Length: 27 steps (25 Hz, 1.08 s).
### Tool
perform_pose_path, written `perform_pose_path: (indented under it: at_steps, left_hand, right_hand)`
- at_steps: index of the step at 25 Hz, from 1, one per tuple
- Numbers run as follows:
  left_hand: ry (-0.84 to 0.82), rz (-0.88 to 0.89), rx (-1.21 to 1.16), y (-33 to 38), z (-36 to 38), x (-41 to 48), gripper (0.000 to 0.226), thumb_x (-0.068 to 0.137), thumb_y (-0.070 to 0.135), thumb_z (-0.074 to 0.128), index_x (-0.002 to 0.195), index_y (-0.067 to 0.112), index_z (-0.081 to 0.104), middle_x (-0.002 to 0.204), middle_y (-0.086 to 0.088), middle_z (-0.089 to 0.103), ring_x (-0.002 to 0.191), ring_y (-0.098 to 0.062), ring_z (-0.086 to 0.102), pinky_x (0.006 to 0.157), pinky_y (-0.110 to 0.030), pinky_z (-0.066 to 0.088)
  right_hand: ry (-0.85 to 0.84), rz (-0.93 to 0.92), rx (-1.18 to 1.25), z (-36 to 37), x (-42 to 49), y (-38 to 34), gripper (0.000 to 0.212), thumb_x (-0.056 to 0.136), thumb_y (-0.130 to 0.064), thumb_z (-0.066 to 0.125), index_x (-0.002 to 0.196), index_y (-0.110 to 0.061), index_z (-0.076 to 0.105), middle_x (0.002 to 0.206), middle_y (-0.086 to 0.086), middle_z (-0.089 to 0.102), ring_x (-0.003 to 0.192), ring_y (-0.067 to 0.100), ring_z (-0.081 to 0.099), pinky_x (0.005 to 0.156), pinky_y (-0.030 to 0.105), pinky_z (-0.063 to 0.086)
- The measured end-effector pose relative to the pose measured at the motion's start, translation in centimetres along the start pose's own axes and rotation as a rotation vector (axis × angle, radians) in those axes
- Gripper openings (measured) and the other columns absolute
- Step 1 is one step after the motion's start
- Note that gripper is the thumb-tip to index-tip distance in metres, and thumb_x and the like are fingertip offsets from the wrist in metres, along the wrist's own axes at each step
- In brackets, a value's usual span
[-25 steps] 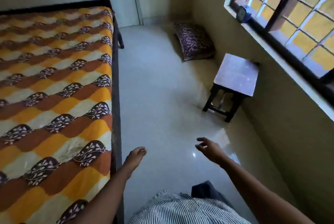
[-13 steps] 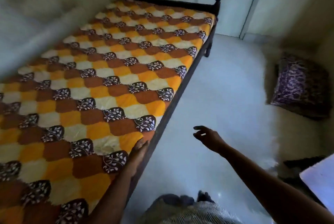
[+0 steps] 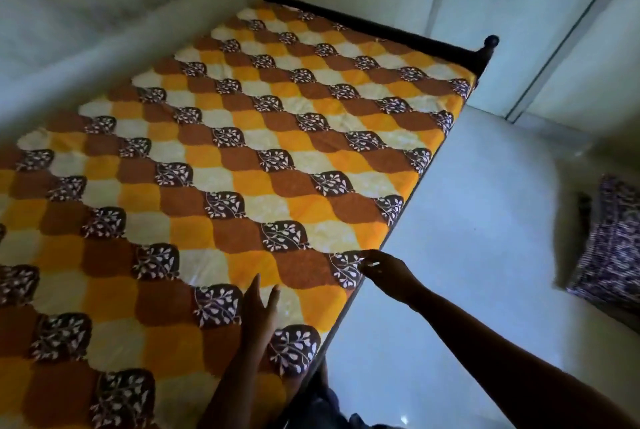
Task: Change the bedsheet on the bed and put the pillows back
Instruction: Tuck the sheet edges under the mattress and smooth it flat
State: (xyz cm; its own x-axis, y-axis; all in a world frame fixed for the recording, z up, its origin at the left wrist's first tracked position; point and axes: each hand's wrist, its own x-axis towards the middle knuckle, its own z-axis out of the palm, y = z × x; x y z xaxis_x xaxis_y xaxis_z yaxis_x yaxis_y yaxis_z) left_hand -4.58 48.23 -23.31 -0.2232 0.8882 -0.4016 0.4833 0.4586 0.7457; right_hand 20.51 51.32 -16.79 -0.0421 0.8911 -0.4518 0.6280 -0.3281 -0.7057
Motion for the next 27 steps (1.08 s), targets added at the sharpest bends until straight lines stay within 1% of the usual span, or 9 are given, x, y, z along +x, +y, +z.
perform_pose_path:
  at_steps: [3,5,9,11,13,16,18,23,27]
  left_hand:
    - [-0.027,0.151,0.262,1.6,1.9,6.5,0.1,0.075,0.083,0.016,0.148,0.014,0.019,0.155,-0.01,0.02,0.143,-0.026,0.018,0.115,-0.043,0.02]
    - [-0.028,0.262,0.449,2.1,4.3,12.1,0.099,0.071,0.077,0.006,0.149,0.016,0.016,0.156,-0.006,0.016,0.144,-0.024,0.013,0.117,-0.045,0.015]
    - [-0.007,0.452,0.615,3.9,11.5,22.3,0.071,0.093,0.059,0.014,0.143,0.012,0.033,0.149,-0.007,0.033,0.138,-0.027,0.031,0.111,-0.05,0.022]
    - [0.007,0.447,0.632,3.8,14.6,24.7,0.064,0.094,0.053,0.023,0.143,0.012,0.033,0.151,-0.005,0.029,0.139,-0.025,0.028,0.111,-0.048,0.018]
    - [0.078,0.452,0.665,2.7,16.7,25.4,0.065,0.091,0.05,0.034,0.144,0.012,0.031,0.153,-0.006,0.025,0.142,-0.025,0.022,0.114,-0.049,0.015]
    - [0.121,0.443,0.754,1.5,17.1,25.3,0.067,0.09,0.048,0.037,0.146,0.014,0.026,0.155,-0.005,0.02,0.144,-0.023,0.015,0.116,-0.05,0.012]
    - [0.115,0.427,0.794,1.6,17.0,25.4,0.067,0.091,0.048,0.033,0.147,0.014,0.024,0.156,-0.004,0.017,0.145,-0.023,0.012,0.116,-0.051,0.013]
    - [0.086,0.408,0.816,2.4,16.6,24.9,0.067,0.091,0.049,0.028,0.147,0.013,0.024,0.156,-0.006,0.016,0.145,-0.025,0.013,0.116,-0.053,0.01]
    - [0.042,0.586,0.712,6.0,18.1,26.6,0.061,0.095,0.047,0.025,0.147,0.015,0.025,0.155,-0.006,0.019,0.144,-0.023,0.014,0.116,-0.051,0.01]
  right_hand:
    - [0.001,0.004,-0.024,-0.5,6.5,-1.3,0.037,0.094,-0.032,0.052,0.13,-0.022,0.052,0.132,0.0,0.056,0.115,0.014,0.056,0.082,0.015,0.038]
    - [-0.003,-0.023,-0.087,-0.6,12.3,-1.5,0.04,0.096,-0.034,0.046,0.134,-0.022,0.048,0.139,0.002,0.05,0.125,0.016,0.049,0.094,0.019,0.037]
    - [0.064,-0.266,-0.236,1.3,26.7,-2.2,0.042,0.1,-0.023,0.04,0.14,-0.01,0.04,0.151,0.012,0.031,0.139,0.028,0.03,0.112,0.035,0.025]
    - [0.052,-0.408,-0.384,3.5,33.3,-2.6,0.046,0.099,-0.024,0.04,0.143,-0.013,0.035,0.156,0.01,0.018,0.144,0.028,0.015,0.115,0.043,0.017]
    - [-0.003,-0.463,-0.575,6.0,38.5,-1.5,0.052,0.099,-0.032,0.037,0.148,-0.018,0.023,0.158,0.006,0.005,0.146,0.024,0.003,0.117,0.043,0.004]
    - [0.126,-0.516,-0.739,7.4,41.6,1.7,0.057,0.095,-0.045,0.028,0.146,-0.02,0.029,0.156,0.007,0.019,0.144,0.026,0.017,0.117,0.046,0.008]
    - [0.255,-0.478,-0.751,6.4,41.6,4.1,0.059,0.093,-0.049,0.028,0.144,-0.02,0.034,0.152,0.007,0.03,0.141,0.025,0.026,0.116,0.046,0.012]
    - [0.409,-0.175,-0.667,0.3,39.8,8.8,0.064,0.094,-0.052,0.022,0.148,-0.019,0.021,0.156,0.004,0.017,0.145,0.02,0.012,0.118,0.044,0.006]
    - [0.523,-0.007,-0.632,-3.9,37.9,12.4,0.066,0.093,-0.054,0.019,0.149,-0.019,0.02,0.156,0.003,0.017,0.145,0.019,0.013,0.118,0.04,0.006]
